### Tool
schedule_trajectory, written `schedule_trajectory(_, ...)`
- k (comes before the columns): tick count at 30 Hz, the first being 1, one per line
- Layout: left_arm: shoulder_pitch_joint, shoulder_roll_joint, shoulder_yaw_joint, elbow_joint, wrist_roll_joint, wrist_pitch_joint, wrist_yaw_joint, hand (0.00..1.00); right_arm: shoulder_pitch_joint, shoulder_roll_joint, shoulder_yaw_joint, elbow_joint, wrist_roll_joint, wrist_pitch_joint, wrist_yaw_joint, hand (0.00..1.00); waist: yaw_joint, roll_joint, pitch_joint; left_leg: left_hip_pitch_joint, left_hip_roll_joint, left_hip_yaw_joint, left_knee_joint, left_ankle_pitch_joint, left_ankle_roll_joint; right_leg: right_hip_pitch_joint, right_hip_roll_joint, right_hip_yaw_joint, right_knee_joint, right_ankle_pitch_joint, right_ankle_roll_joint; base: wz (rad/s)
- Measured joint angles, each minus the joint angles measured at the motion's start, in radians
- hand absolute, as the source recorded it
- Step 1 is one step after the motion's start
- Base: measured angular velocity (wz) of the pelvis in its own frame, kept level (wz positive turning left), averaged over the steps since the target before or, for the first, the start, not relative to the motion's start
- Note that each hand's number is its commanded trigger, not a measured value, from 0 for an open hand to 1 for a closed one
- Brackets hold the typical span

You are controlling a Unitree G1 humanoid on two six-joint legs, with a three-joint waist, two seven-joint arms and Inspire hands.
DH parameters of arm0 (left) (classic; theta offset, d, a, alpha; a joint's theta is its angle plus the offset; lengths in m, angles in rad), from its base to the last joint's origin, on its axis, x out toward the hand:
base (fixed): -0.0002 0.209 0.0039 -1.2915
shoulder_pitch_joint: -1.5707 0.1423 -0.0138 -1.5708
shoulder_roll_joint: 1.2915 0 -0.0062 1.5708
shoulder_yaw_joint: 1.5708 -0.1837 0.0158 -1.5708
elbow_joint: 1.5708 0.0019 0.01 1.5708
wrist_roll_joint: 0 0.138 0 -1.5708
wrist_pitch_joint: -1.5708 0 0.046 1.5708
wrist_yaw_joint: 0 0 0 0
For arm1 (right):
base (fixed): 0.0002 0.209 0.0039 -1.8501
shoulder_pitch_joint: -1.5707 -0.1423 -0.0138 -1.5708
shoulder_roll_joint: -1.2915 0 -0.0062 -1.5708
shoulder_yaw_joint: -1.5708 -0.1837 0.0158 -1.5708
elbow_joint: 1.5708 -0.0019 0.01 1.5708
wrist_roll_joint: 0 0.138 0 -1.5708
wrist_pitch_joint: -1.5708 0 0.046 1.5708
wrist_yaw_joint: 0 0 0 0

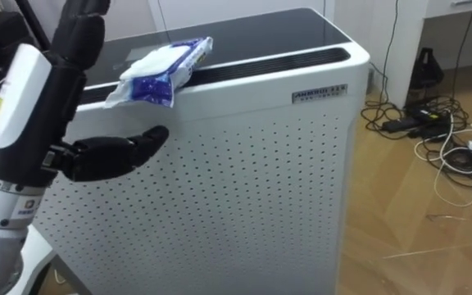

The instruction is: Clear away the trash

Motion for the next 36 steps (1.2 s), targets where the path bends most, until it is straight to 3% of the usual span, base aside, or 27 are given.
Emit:
schedule_trajectory(13, -0.001, 0.005, 0.000, -0.018, 0.000, 0.093, -0.200, 0.00, -0.024, 0.000, -0.028, 0.000, -0.007, 0.019, 0.013, 1.00, -0.009, 0.007, 0.0006, -0.018, 0.000, 0.000, 0.002, 0.000, 0.000, -0.019, -0.001, 0.000, -0.001, 0.000, 0.000, 0.00)
schedule_trajectory(17, -0.001, 0.006, 0.001, -0.018, 0.000, 0.102, -0.226, 0.00, -0.024, -0.001, -0.029, 0.000, -0.009, 0.019, 0.016, 1.00, -0.008, 0.010, 0.0025, -0.020, -0.001, 0.001, 0.002, 0.000, 0.000, -0.020, -0.001, 0.001, -0.002, 0.000, 0.000, 0.00)
schedule_trajectory(18, -0.001, 0.006, 0.002, -0.018, 0.000, 0.105, -0.235, 0.34, -0.024, -0.002, -0.029, 0.000, -0.009, 0.019, 0.022, 1.00, -0.007, 0.010, 0.0026, -0.020, -0.001, 0.003, 0.002, 0.000, 0.000, -0.021, -0.001, 0.003, -0.002, 0.000, 0.000, 0.00)
schedule_trajectory(19, -0.002, 0.006, 0.003, -0.018, 0.000, 0.107, -0.244, 0.54, -0.024, -0.003, -0.030, 0.000, -0.009, 0.019, 0.026, 1.00, -0.006, 0.010, 0.0026, -0.020, -0.001, 0.006, 0.002, 0.000, 0.000, -0.021, -0.001, 0.003, -0.001, 0.000, 0.000, 0.00)
schedule_trajectory(20, -0.002, 0.006, 0.003, -0.018, 0.000, 0.108, -0.250, 0.65, -0.024, -0.004, -0.031, 0.000, -0.009, 0.019, 0.029, 1.00, -0.006, 0.010, 0.0026, -0.019, -0.001, 0.007, 0.002, 0.000, 0.000, -0.020, -0.001, 0.003, -0.001, 0.000, 0.000, 0.00)
schedule_trajectory(21, -0.002, 0.006, 0.003, -0.018, 0.000, 0.111, -0.258, 1.00, -0.024, -0.004, -0.036, -0.001, -0.009, 0.020, 0.035, 1.00, -0.006, 0.010, 0.0026, -0.020, -0.001, 0.008, 0.002, 0.000, 0.000, -0.020, -0.002, 0.003, -0.001, 0.000, 0.000, 0.00)
schedule_trajectory(27, -0.042, 0.006, 0.024, -0.020, 0.000, 0.124, -0.289, 1.00, -0.025, -0.008, -0.036, -0.005, -0.009, 0.021, 0.035, 1.00, -0.001, 0.010, 0.0029, -0.020, -0.001, 0.009, 0.003, 0.000, 0.000, -0.019, -0.004, 0.002, 0.002, 0.000, 0.000, 0.00)
schedule_trajectory(29, -0.056, 0.019, 0.042, -0.019, -0.007, 0.125, -0.295, 1.00, -0.024, -0.013, -0.036, -0.005, -0.009, 0.022, 0.035, 1.00, -0.003, 0.010, 0.0027, -0.016, -0.001, 0.009, 0.002, 0.000, 0.000, -0.016, -0.003, 0.002, 0.002, 0.000, 0.000, 0.00)
schedule_trajectory(30, -0.058, 0.030, 0.041, -0.018, -0.011, 0.121, -0.293, 1.00, -0.024, -0.016, -0.036, -0.010, -0.009, 0.032, 0.034, 1.00, -0.005, 0.010, 0.0026, -0.014, -0.001, 0.009, 0.002, 0.000, 0.000, -0.014, -0.003, 0.001, 0.003, 0.000, 0.000, 0.00)
schedule_trajectory(36, -0.131, 0.030, 0.048, 0.022, -0.048, 0.135, -0.290, 1.00, -0.024, -0.025, -0.035, -0.018, -0.009, 0.052, 0.020, 1.00, -0.005, 0.010, 0.0031, 0.002, -0.001, 0.010, 0.001, 0.000, 0.000, 0.007, -0.010, -0.012, 0.000, -0.001, 0.001, 0.04)
